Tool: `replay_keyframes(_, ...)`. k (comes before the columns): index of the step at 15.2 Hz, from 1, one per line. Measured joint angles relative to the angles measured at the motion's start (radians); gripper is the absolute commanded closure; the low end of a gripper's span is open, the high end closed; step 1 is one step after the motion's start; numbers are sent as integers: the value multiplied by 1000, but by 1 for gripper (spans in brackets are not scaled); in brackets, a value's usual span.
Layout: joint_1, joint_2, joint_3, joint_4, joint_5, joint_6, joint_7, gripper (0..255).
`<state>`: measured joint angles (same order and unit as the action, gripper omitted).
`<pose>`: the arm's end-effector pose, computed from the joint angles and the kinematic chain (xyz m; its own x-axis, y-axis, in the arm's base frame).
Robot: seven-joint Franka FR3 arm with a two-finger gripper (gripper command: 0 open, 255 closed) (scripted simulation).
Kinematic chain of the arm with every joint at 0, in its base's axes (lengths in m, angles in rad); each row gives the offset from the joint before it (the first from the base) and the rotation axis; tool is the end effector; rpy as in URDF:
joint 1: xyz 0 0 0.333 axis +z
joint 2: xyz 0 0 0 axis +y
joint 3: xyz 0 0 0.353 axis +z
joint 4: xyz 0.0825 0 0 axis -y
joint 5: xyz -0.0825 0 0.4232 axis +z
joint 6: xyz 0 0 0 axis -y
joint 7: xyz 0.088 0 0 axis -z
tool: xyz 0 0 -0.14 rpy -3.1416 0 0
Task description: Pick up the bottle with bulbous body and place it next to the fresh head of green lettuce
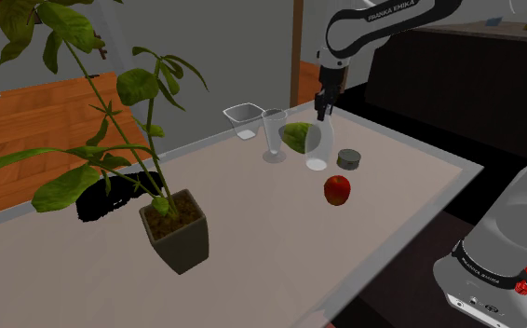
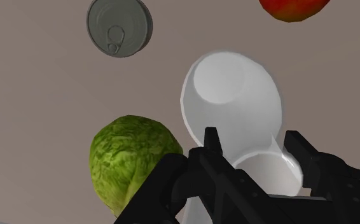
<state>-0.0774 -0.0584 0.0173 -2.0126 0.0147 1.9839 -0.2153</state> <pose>0.5763 -0.0332 0.4711 0.9884 0.1488 0.0317 0.1490 -0.9888 -0.0060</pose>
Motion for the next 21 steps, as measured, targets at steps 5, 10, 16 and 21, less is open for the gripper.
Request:
replay_keyframes(5,1,11,1,-54,0,65,1,255)
replay_keyframes(10,1,28,1,-91,0,119,0,255)
replay_keyframes(16,0,31,0,-93,0,125,-1,255)
replay_keyframes(21,0,30,0,-93,0,125,-1,0)
